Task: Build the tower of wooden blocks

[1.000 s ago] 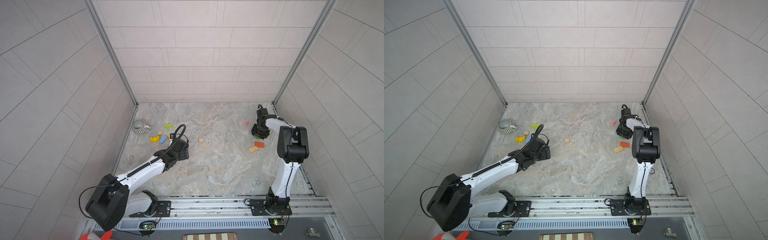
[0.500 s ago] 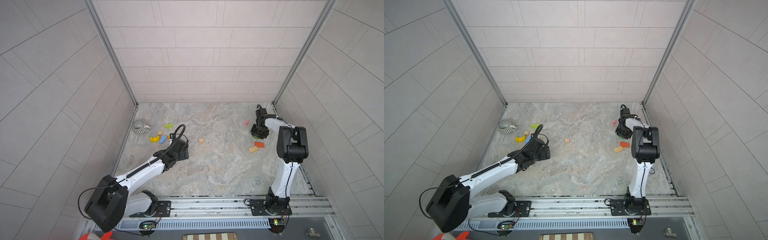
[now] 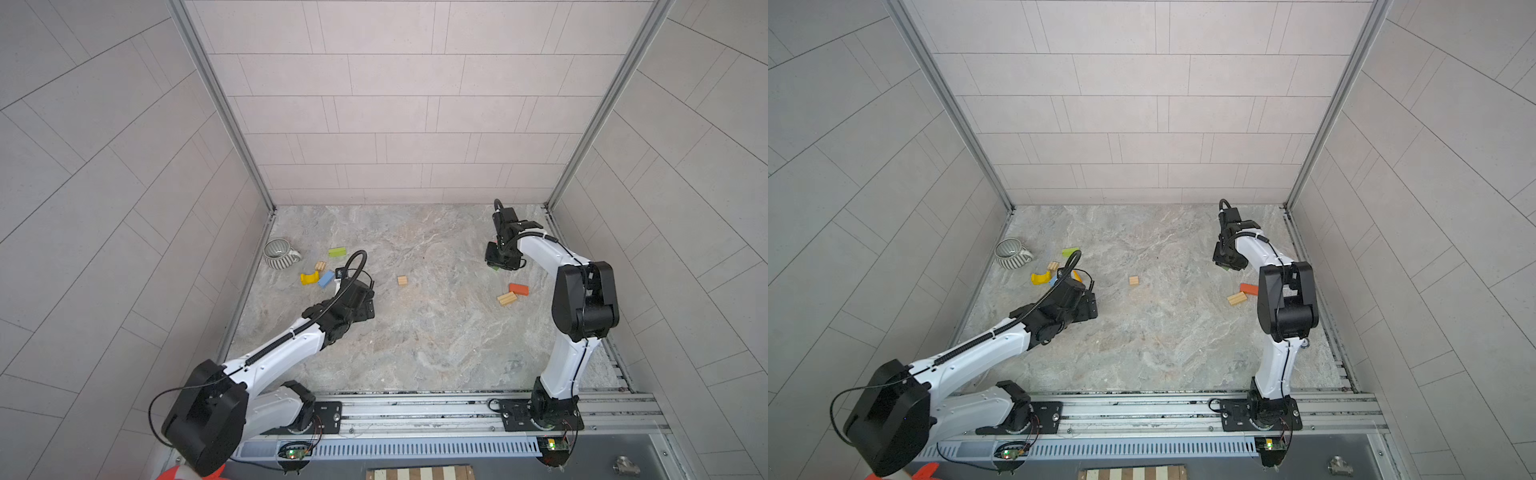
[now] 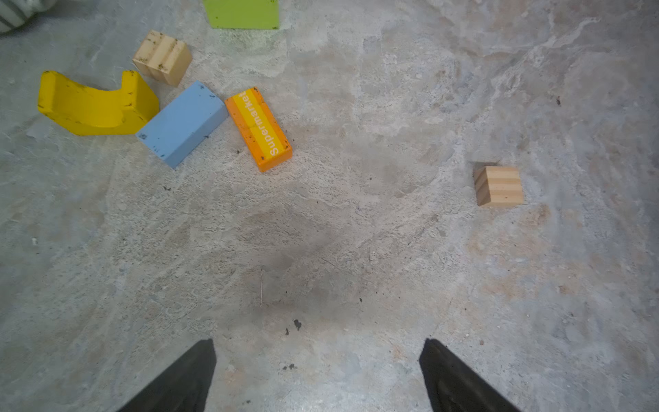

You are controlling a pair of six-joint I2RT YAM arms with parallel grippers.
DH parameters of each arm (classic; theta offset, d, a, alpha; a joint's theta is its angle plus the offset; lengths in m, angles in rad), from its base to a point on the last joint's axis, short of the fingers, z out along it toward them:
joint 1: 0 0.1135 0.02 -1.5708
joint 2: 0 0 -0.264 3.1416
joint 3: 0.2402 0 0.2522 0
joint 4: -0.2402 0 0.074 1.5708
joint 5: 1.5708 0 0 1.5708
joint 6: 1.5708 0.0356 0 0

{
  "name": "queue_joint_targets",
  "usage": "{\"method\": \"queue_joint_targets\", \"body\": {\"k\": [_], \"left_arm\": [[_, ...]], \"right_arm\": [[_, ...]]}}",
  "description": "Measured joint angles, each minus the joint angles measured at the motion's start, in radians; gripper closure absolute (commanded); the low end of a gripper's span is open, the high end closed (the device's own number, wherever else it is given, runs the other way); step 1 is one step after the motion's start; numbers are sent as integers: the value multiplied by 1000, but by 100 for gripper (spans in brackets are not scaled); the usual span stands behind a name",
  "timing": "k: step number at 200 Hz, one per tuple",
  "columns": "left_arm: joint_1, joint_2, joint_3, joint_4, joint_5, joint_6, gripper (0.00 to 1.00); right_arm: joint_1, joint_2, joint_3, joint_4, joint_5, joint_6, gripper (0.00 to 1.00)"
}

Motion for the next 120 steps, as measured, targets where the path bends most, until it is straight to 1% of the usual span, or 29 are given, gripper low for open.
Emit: {"method": "queue_joint_targets", "body": {"k": [33,87,120], "left_arm": [[0,-44,-15,-11,-18,-18,5],[0,-75,-35,-29,-44,-32,5],[0,-76,-35,-40,-63,-41,5]], "right_arm": [[106,-7,37,-15,-50,-43,81],[274,-3,88,-8,-103,-55,79],[360,51,138,19,-126,-63,79]]}}
